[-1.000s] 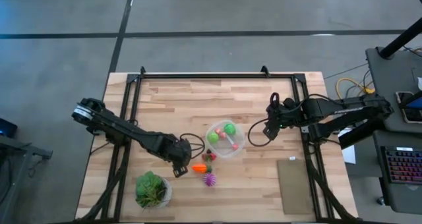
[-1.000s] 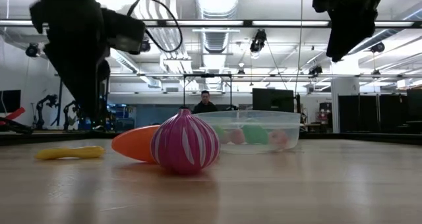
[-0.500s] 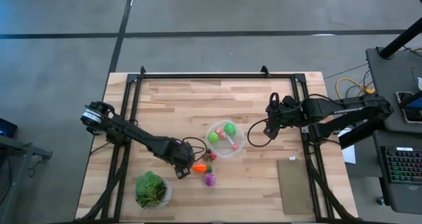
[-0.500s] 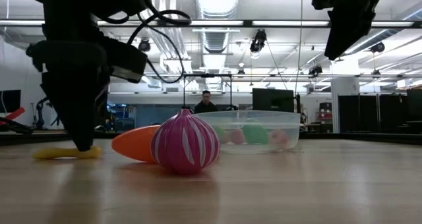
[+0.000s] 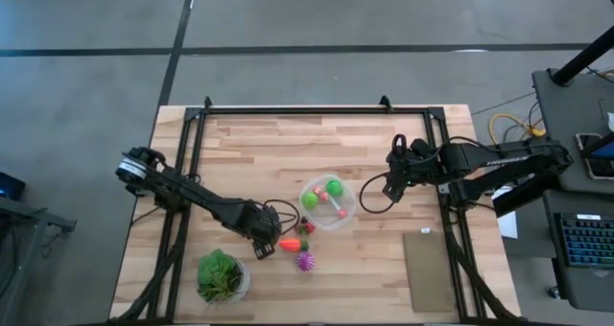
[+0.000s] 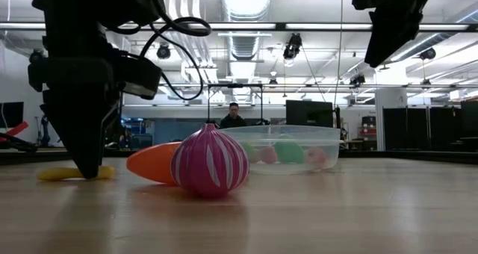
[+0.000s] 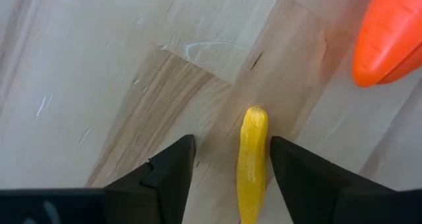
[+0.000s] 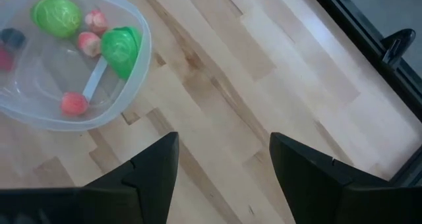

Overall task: Pick and placing Produce into tupperware
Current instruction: Put the yellow corn into the transparent bin

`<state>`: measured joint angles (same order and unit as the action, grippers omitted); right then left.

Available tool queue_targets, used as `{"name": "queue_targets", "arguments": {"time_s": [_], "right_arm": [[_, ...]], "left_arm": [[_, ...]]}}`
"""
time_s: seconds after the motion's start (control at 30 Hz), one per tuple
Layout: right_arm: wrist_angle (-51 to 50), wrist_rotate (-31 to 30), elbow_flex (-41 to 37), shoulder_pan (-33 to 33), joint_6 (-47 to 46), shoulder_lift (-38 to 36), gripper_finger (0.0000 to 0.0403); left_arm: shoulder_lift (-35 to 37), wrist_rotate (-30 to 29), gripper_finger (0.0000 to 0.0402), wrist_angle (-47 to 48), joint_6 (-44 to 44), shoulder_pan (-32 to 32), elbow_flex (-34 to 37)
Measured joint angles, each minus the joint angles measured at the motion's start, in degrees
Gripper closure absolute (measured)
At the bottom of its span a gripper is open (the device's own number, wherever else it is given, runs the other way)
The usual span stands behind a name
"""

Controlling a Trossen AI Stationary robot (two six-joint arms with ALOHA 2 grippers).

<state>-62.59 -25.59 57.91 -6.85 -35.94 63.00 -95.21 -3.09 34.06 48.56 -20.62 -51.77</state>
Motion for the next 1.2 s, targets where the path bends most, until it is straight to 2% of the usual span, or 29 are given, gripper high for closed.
{"name": "queue_targets", "arguments": {"time_s": [0.33, 0.77, 1.0, 1.2], "right_arm": [[0.13, 0.00, -0.02, 0.00, -0.62, 0.00, 0.0172], [0.09, 0.72, -0.04, 0.00, -3.93, -0.02, 0.0172], [0.55, 1.60, -0.04, -0.02, -4.15, -0.02, 0.0172], [1.63, 1.58, -0.07, -0.02, -4.15, -0.02, 0.0172]], "left_arm": [[0.05, 0.14, 0.0311, -0.09, 0.02, -0.12, 0.43], [0.07, -0.70, 0.0320, -0.56, 3.04, -1.98, 0.55], [0.67, 2.49, 0.0322, -1.09, 0.79, -2.44, -1.77], [0.54, 0.13, 0.0369, -0.51, 0.51, -2.64, -2.05]]}}
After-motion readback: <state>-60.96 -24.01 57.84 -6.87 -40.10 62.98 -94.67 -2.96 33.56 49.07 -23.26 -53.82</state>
